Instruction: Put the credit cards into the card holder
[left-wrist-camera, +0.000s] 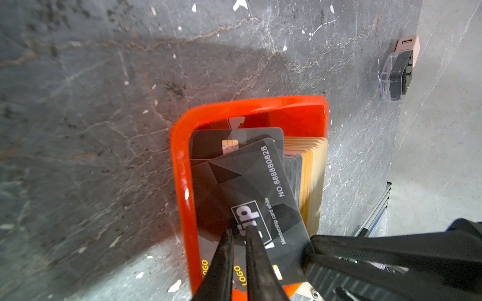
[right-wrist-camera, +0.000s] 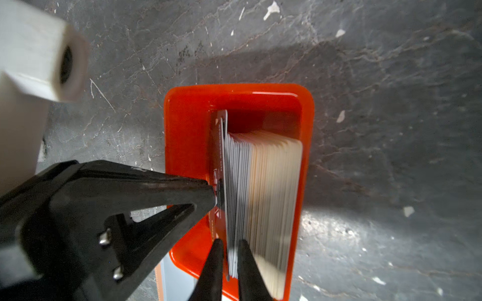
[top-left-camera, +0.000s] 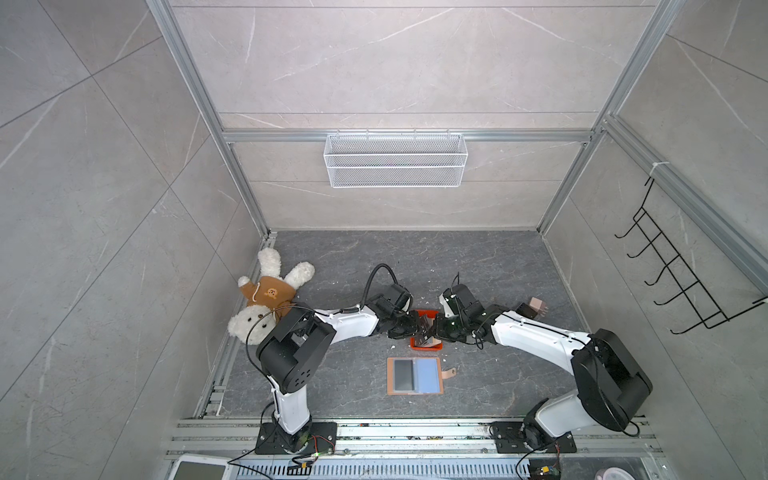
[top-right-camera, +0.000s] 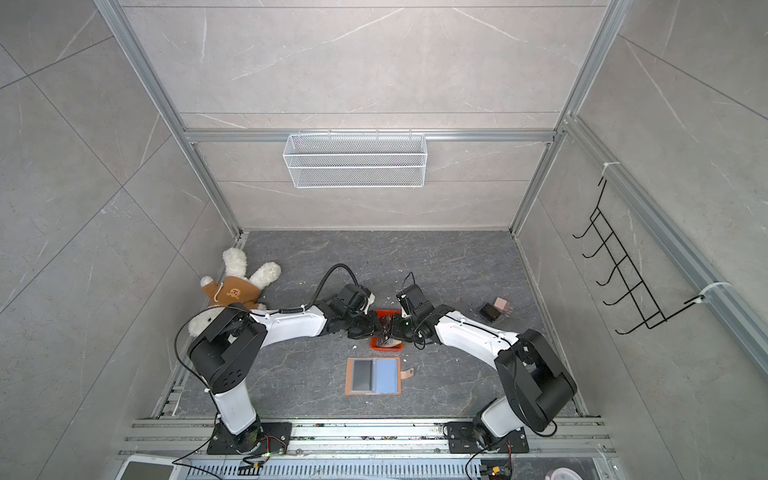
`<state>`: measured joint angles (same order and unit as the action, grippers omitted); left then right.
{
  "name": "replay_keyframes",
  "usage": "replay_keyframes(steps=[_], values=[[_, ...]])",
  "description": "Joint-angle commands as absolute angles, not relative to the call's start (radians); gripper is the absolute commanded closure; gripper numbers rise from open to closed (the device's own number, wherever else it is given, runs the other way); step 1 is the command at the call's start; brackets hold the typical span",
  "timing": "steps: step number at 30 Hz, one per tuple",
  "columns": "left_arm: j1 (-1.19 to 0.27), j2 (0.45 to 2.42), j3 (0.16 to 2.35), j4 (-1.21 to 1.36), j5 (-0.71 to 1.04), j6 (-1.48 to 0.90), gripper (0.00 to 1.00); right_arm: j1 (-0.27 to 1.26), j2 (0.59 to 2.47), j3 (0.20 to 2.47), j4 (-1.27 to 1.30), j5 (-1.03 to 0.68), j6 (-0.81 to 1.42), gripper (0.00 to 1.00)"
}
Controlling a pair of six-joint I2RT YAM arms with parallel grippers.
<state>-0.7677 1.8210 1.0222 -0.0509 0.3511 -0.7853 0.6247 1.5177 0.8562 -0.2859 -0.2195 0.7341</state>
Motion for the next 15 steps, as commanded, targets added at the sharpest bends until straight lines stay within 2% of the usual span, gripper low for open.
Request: replay_keyframes(steps=[1,15], values=[[-0.763,1.821,1.017,-0.032,0.379,-0.799,0.85,0.633,1.537,0.857,-0.268,-0.230,0.744,0.87],[-0.764,1.752,1.002,-0.042,0.373,-0.810,0.85,0.635,1.490,0.824,-0.262,-0.212,0.762,0.97]])
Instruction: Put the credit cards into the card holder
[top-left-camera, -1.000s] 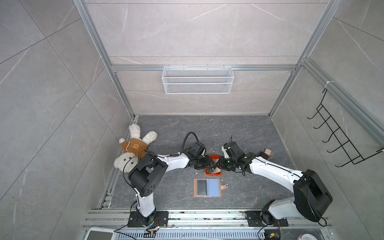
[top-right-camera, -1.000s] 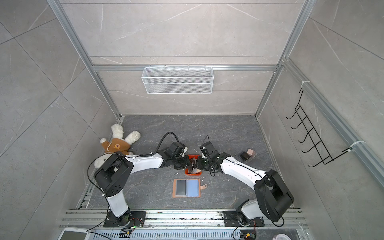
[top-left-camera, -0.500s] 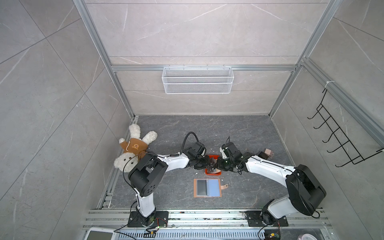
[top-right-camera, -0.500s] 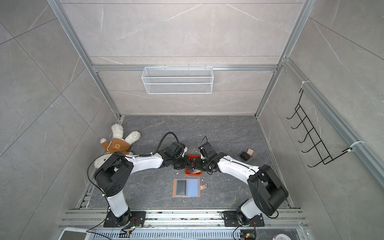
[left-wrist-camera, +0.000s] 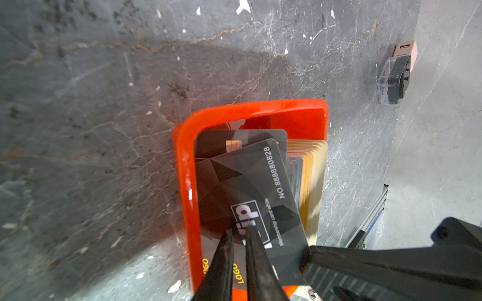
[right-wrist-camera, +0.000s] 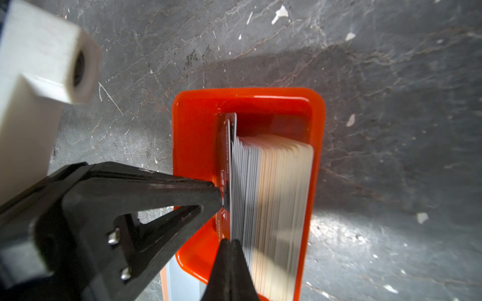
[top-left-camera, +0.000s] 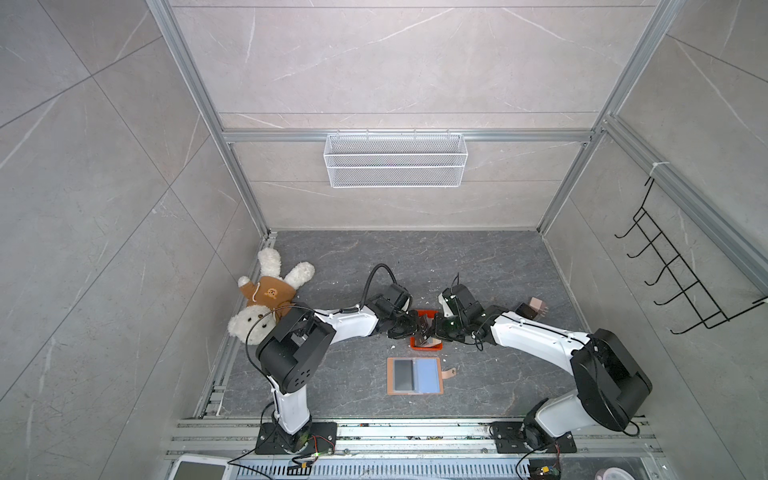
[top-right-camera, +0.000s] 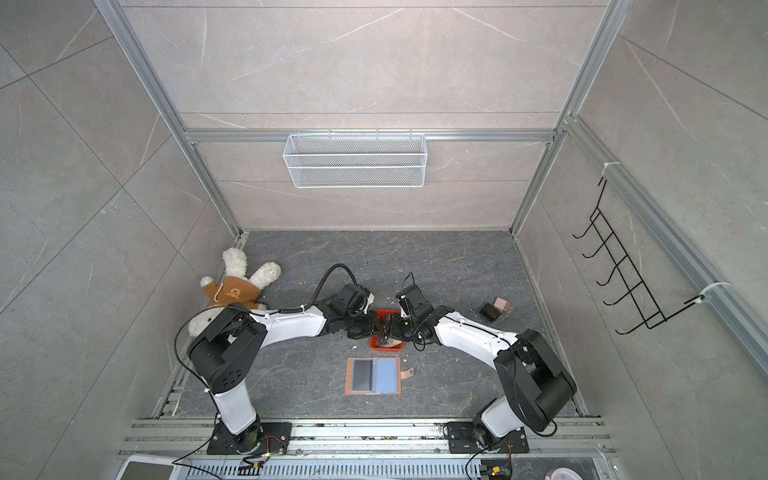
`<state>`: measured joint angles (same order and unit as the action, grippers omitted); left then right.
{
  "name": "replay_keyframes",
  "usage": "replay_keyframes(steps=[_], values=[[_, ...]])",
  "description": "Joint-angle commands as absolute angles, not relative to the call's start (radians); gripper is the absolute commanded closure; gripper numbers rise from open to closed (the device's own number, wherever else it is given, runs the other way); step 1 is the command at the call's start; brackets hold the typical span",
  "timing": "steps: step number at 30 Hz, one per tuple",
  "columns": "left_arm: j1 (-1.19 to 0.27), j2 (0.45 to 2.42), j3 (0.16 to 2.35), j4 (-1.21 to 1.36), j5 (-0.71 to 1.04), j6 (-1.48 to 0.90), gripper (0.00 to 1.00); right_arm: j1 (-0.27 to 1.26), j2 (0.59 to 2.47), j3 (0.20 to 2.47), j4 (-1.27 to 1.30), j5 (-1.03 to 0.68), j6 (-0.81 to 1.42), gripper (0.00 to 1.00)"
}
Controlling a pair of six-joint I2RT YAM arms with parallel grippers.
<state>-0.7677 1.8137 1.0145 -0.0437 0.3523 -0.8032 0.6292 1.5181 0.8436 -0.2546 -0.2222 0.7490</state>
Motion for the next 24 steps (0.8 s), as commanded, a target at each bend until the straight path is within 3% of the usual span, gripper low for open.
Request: replay_keyframes(steps=[1,24], values=[[-0.764,1.735,0.995,-0.044,0.371,-0.812,0.85,0.636,1.483,0.819,-0.262,-0.212,0.765,0.98],[-0.773,1.385,0.672,0.171,0.418,-0.933,0.80,0.680,1.222,0.711,-0.251,-0.170,0.822,1.00]])
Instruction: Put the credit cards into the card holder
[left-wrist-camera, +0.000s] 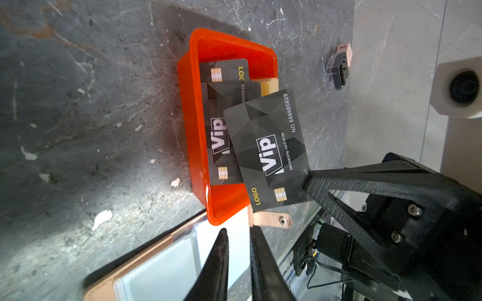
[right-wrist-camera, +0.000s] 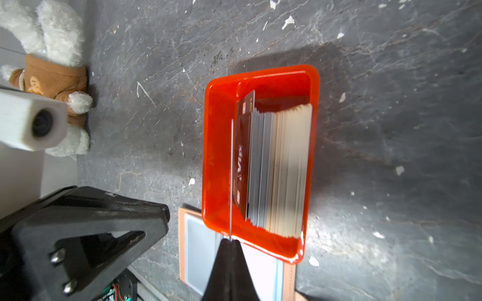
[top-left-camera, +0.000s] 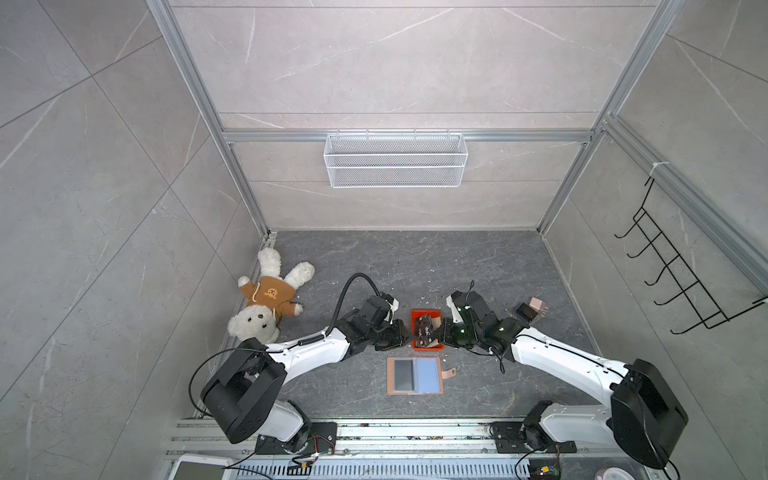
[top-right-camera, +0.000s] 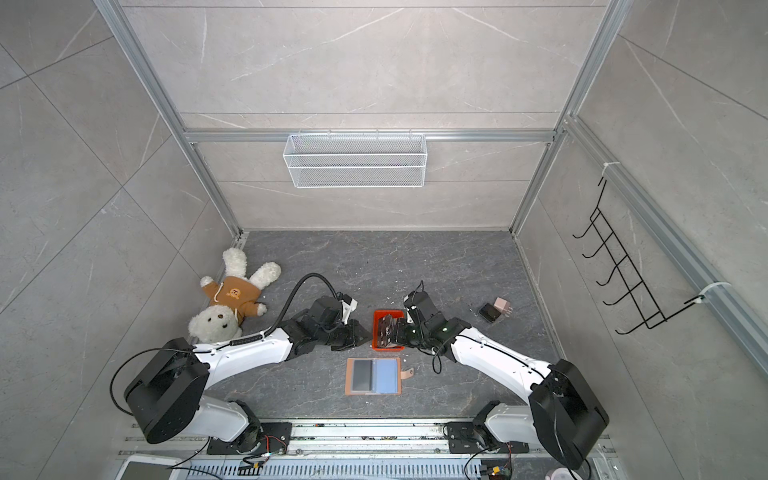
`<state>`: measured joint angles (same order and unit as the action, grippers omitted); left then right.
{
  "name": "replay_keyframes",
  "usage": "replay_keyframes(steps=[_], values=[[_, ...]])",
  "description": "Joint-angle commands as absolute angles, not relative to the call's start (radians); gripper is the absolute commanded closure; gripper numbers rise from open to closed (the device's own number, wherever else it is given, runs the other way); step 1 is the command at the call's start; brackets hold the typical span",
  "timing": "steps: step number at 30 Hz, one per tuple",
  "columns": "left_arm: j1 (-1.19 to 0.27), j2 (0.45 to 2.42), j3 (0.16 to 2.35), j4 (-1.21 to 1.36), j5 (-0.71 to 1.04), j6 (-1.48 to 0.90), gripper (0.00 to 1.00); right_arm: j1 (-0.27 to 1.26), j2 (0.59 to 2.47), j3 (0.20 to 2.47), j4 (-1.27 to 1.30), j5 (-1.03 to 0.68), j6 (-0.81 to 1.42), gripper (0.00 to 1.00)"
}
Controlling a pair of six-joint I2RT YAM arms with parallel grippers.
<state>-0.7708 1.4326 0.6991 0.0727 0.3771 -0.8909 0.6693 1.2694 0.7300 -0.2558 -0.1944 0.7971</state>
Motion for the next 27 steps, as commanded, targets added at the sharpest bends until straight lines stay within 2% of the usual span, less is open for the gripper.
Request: replay_keyframes(steps=[1,17,27], values=[[-0.773,1.370,0.655,0.191,0.420,-0.941,0.80,0.683,1.201,0.705,-0.254,-0.170,0.825,1.00],[-0.770,1.266,0.517,0.575,0.606,-1.086,0.72,0.729,0.839,0.612,-0.285,-0.193,0.916,1.00],[-0.769,1.312,0.479,0.828,0.664,-1.209,0.72,0.730,0.729,0.553,-0.188,-0.282,0.990,1.00]])
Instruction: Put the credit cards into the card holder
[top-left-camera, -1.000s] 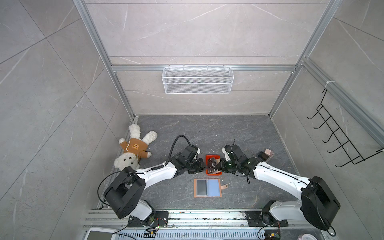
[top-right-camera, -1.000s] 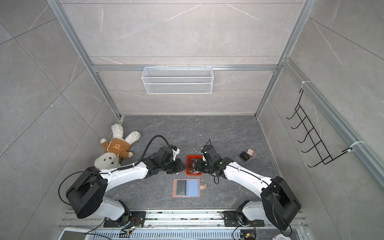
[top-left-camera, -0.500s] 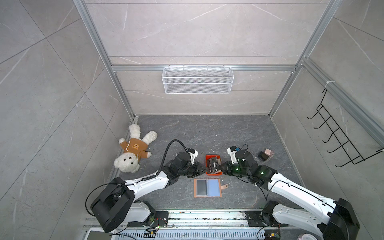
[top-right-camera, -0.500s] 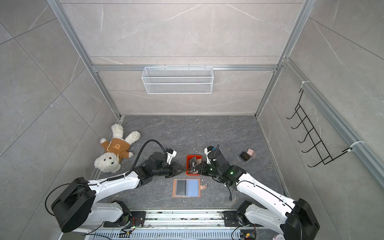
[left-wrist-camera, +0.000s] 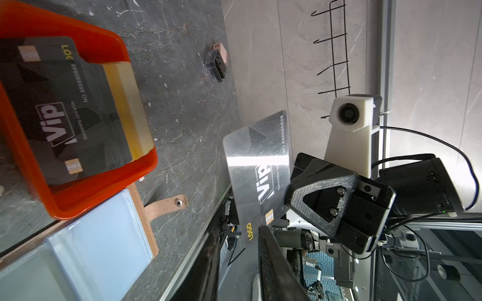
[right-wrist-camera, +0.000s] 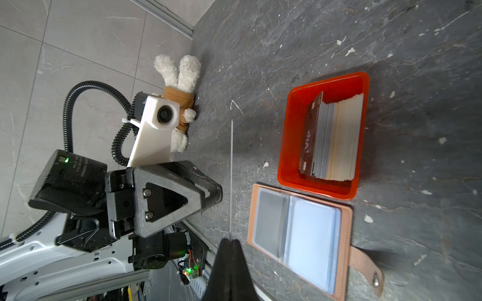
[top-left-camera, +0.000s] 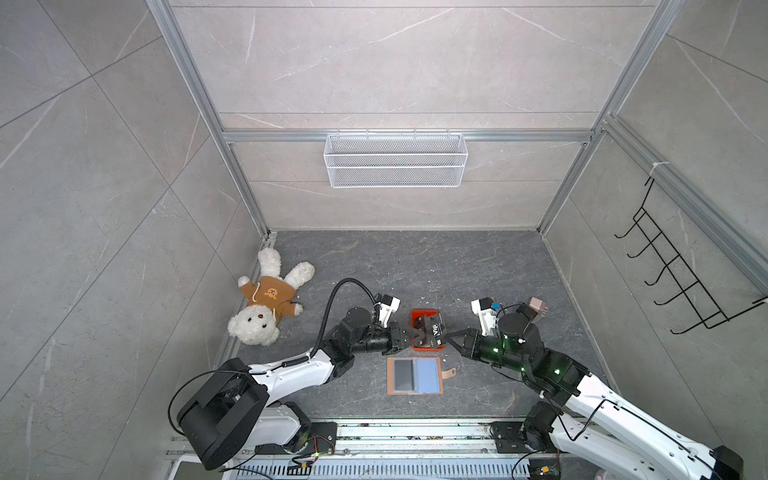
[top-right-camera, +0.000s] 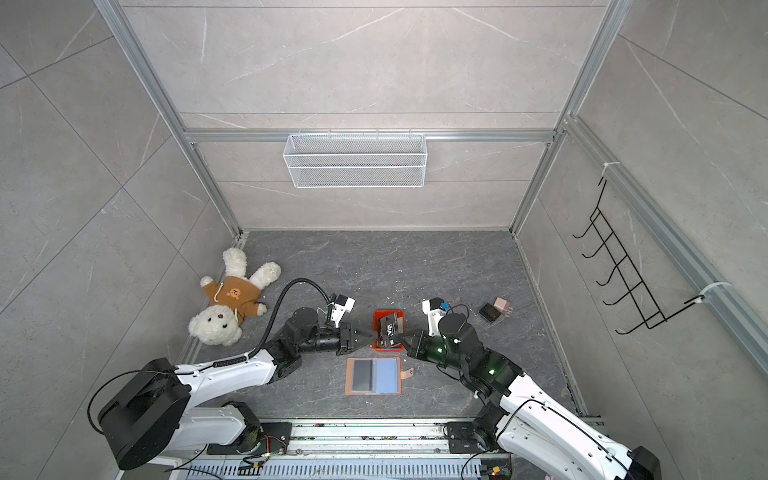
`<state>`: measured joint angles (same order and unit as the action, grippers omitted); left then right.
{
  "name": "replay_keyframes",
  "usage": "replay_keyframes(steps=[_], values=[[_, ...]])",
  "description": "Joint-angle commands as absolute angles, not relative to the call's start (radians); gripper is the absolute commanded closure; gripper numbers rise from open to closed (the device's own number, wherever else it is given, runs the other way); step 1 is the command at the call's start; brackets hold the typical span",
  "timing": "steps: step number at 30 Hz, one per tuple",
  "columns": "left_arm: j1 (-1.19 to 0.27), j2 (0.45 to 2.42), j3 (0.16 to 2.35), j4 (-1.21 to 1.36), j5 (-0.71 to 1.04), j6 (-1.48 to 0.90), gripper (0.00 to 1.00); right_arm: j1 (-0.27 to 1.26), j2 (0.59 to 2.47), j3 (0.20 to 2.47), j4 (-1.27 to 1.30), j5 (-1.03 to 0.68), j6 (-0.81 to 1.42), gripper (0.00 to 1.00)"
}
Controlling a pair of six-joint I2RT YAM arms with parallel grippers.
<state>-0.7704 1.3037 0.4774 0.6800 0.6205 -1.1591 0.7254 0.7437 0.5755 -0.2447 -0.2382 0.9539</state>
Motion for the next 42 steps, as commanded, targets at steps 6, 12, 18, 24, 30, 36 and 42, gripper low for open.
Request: replay_keyframes(steps=[6,12,18,24,30,36,42], values=[[-0.770,1.334,0.479,0.879,0.670,-1.235,0.73,0.732,0.702,0.530,-0.128,-0.310,1.014,1.00],[-0.771,1.357,0.474,0.914,0.673,-1.260,0.75,0.733,0.689,0.514,-0.107,-0.317,1.028,1.00],[-0.770,1.371,0.468,0.915,0.667,-1.263,0.77,0.733,0.665,0.515,-0.139,-0.279,1.031,1.00],[-0.771,1.373,0.464,0.905,0.663,-1.257,0.77,0.733,0.646,0.515,-0.180,-0.240,1.031,1.00],[-0.771,1.392,0.473,0.975,0.672,-1.290,0.74,0.733,0.656,0.497,-0.120,-0.270,1.049,1.00],[-0.771,1.406,0.480,1.011,0.678,-1.311,0.75,0.733,0.675,0.466,-0.040,-0.281,1.086,1.00],[-0.777,1.416,0.487,1.043,0.676,-1.332,0.78,0.735,0.684,0.413,0.041,-0.268,1.147,1.00]])
